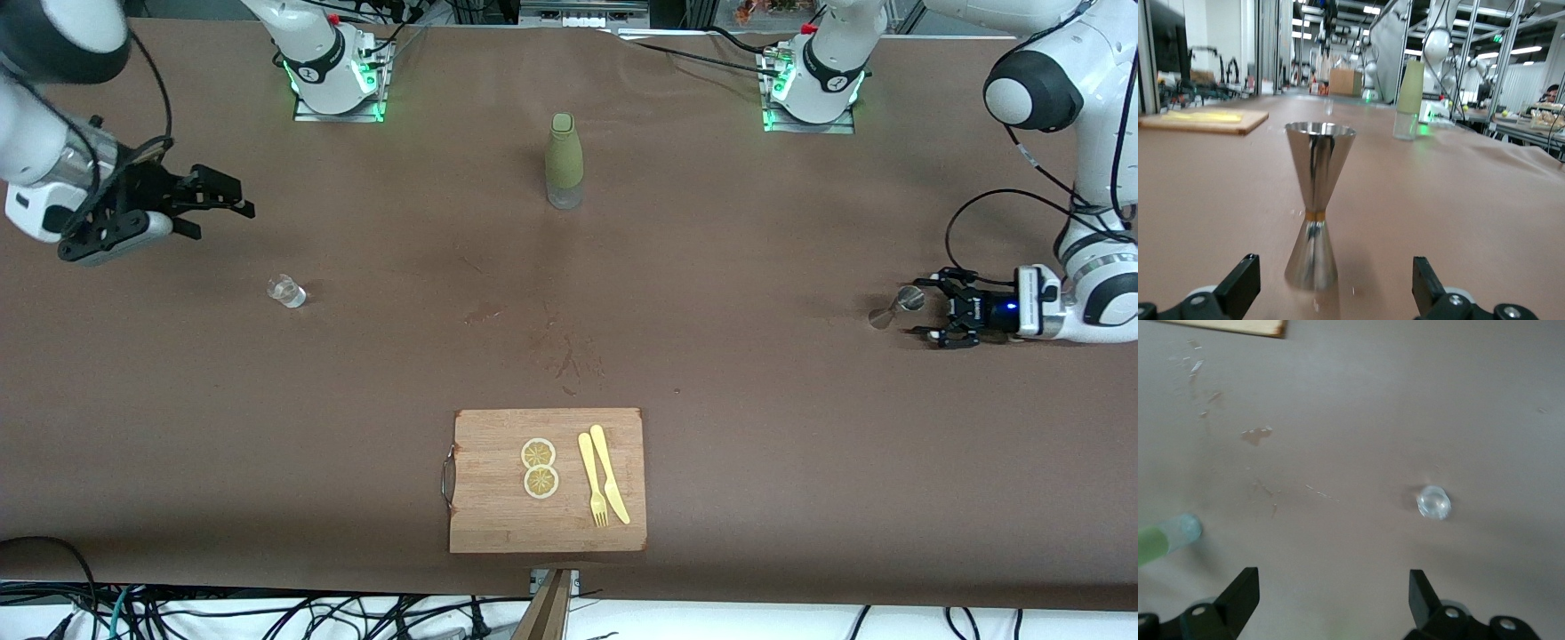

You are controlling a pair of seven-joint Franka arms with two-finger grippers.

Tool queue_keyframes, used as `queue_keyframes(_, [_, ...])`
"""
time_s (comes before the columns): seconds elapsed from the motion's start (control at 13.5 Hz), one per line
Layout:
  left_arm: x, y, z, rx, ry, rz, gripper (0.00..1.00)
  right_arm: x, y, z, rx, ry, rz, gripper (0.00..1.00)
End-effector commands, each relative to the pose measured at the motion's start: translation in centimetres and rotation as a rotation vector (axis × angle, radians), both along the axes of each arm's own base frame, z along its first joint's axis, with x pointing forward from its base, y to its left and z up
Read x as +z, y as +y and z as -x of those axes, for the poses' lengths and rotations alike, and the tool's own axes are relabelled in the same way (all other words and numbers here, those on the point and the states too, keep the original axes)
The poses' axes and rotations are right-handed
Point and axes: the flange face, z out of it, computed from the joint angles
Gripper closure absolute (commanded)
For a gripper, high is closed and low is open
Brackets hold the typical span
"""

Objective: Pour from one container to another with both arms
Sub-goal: 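Open the right gripper off the glass while the left gripper sets down the jigger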

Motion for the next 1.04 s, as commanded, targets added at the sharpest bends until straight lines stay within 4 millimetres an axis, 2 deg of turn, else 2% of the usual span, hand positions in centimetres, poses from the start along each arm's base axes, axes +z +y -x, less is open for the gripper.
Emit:
queue_keyframes(0.0, [3.8, 3.6, -0.5, -0.015, 0.076, -0.115, 0.0, 1.8, 1.1, 1.4, -0.102, 0.008, 0.103, 0.01])
queue_keyframes(0.15, [7.7, 5.3, -0.9, 0.033, 0.164, -0.195, 0.0, 3.7, 1.3, 1.9, -0.187, 0.037, 0.176, 0.01])
queue_keyframes(0.44, [14.8, 5.9, -1.9, 0.138, 0.367, -0.313, 0.0, 9.6, 1.2, 2.2, -0.178, 0.053, 0.175, 0.01])
queue_keyframes(0.59, [18.5, 6.1, -1.8, 0.221, 0.505, -0.347, 0.0, 10.1, 0.4, 2.2, -0.127, 0.048, 0.2, 0.01])
queue_keyframes(0.74, [21.3, 5.5, -2.8, 0.298, 0.611, -0.392, 0.0, 10.2, -1.6, 2.1, -0.14, 0.047, 0.21, 0.01])
queue_keyframes(0.96, [25.3, 4.1, -4.6, 0.435, 0.739, -0.485, 0.0, 10.4, -1.2, 1.9, -0.149, 0.023, 0.212, 0.01])
